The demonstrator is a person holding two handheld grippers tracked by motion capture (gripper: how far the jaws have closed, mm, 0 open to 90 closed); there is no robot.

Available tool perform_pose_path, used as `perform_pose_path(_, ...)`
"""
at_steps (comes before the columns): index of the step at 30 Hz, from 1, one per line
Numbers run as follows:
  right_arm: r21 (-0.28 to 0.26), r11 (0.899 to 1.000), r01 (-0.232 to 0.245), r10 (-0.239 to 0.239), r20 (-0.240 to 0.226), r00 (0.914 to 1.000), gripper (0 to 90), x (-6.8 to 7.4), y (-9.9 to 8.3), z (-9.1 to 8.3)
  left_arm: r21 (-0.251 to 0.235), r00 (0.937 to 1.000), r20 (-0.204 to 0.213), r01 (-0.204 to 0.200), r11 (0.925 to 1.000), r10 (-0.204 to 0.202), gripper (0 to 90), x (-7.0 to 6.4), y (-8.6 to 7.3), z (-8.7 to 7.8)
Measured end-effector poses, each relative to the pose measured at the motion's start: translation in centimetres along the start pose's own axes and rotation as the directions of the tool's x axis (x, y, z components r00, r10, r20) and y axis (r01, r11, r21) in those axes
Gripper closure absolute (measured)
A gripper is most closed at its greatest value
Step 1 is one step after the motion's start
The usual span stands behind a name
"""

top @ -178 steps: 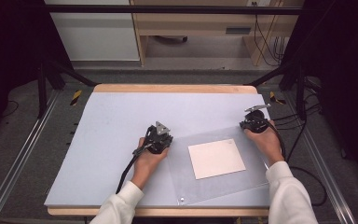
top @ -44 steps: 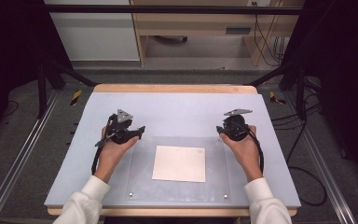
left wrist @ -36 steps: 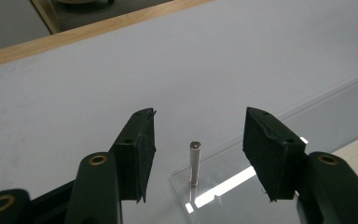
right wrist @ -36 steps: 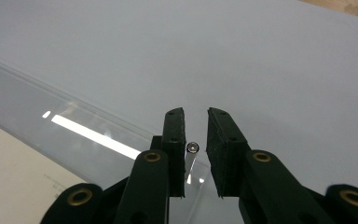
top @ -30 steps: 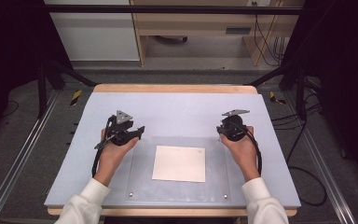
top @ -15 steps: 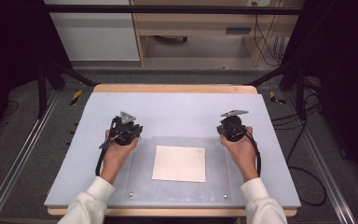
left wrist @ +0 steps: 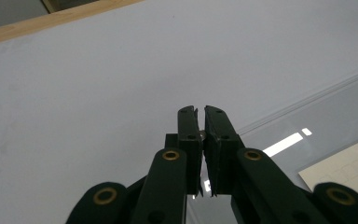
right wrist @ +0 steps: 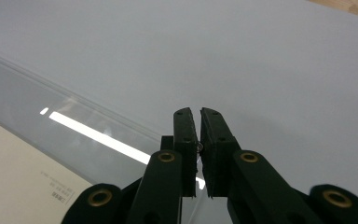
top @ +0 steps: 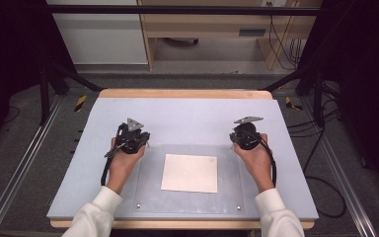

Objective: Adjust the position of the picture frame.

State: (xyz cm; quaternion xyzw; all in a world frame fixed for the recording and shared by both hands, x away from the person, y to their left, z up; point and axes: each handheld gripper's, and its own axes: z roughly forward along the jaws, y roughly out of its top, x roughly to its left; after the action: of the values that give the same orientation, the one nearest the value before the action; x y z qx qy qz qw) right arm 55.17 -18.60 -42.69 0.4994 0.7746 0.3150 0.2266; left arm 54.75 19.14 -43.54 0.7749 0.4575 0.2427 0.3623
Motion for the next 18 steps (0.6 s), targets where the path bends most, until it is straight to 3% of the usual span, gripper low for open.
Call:
perform_pose_path(8,0.005,1.0,0.005,-0.005,0.002,1.0,86.0,0.0,0.1,0.0,0.027,0.9999,0.012,0.008,0.9996,-0.008,85.2,0.2,0.4,0.1)
perform_pose_path(18,0.062,0.998,0.006,-0.006,-0.011,0.9999,86.1,-0.2,1.2,0.6,0.061,0.9995,0.03,-0.013,0.9981,0.011,85.3,0.6,1.0,0.5)
